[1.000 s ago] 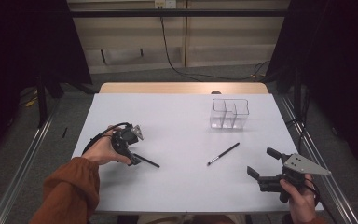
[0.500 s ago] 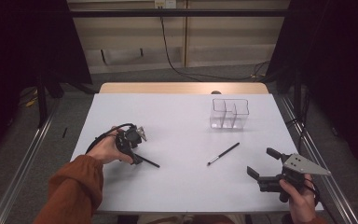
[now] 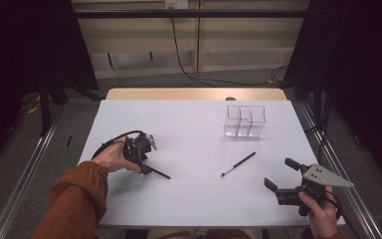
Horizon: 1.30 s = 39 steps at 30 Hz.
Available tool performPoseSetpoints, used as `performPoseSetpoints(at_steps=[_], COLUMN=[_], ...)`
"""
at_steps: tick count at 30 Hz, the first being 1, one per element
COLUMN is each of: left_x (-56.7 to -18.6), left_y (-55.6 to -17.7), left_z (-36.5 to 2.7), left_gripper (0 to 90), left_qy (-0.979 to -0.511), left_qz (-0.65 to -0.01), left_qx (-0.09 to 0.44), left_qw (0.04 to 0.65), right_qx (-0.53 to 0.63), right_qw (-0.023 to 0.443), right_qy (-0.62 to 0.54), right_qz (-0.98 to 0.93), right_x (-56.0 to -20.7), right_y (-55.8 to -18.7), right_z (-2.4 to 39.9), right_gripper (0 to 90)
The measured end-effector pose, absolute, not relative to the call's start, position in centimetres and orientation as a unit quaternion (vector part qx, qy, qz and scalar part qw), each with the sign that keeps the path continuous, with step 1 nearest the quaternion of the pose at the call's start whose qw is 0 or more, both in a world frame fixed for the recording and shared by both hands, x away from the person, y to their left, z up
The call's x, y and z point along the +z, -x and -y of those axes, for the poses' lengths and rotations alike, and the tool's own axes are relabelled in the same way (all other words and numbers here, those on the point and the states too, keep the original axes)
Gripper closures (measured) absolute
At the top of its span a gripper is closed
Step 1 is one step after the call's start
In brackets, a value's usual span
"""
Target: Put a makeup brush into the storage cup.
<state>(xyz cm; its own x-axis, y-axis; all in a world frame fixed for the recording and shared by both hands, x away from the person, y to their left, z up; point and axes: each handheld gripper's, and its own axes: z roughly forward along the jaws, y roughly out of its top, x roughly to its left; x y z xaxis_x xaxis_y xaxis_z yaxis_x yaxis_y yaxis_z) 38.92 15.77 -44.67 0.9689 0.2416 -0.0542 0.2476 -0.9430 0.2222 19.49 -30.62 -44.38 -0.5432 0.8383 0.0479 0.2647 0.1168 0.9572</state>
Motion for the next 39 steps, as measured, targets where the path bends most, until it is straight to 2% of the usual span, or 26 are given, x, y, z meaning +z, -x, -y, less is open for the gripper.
performPoseSetpoints(at_steps=[1, 2, 10, 19, 28, 39], left_x=[-44.6, -44.6, -44.6, -44.5, -44.4, -44.4], left_y=[-39.0, -39.0, -39.0, -39.0, -39.0, -38.8], left_z=[-15.7, -15.7, -15.3, -15.0, -14.5, -14.6], left_gripper=[52.2, 53.9, 61.2, 75.9, 84.1, 84.2], left_qy=[-0.987, -0.987, -0.988, -0.991, -0.992, -0.989], left_qz=[-0.119, -0.118, -0.114, -0.103, -0.100, -0.122], left_qx=[-0.015, -0.016, -0.019, -0.026, -0.032, -0.031], left_qw=[0.111, 0.108, 0.100, 0.085, 0.071, 0.080], right_qx=[0.534, 0.534, 0.527, 0.527, 0.525, 0.525], right_qw=[0.268, 0.268, 0.271, 0.270, 0.272, 0.270], right_qy=[-0.396, -0.397, -0.400, -0.400, -0.402, -0.400], right_qz=[-0.697, -0.697, -0.699, -0.699, -0.699, -0.701], right_x=[-44.4, -44.4, -44.4, -44.5, -44.5, -44.5], right_y=[-19.5, -19.5, -19.4, -19.4, -19.5, -19.5], right_z=[30.6, 30.6, 30.7, 30.7, 30.7, 30.7], right_gripper=[0.0, 0.0, 0.0, 0.0, 0.0, 0.0])
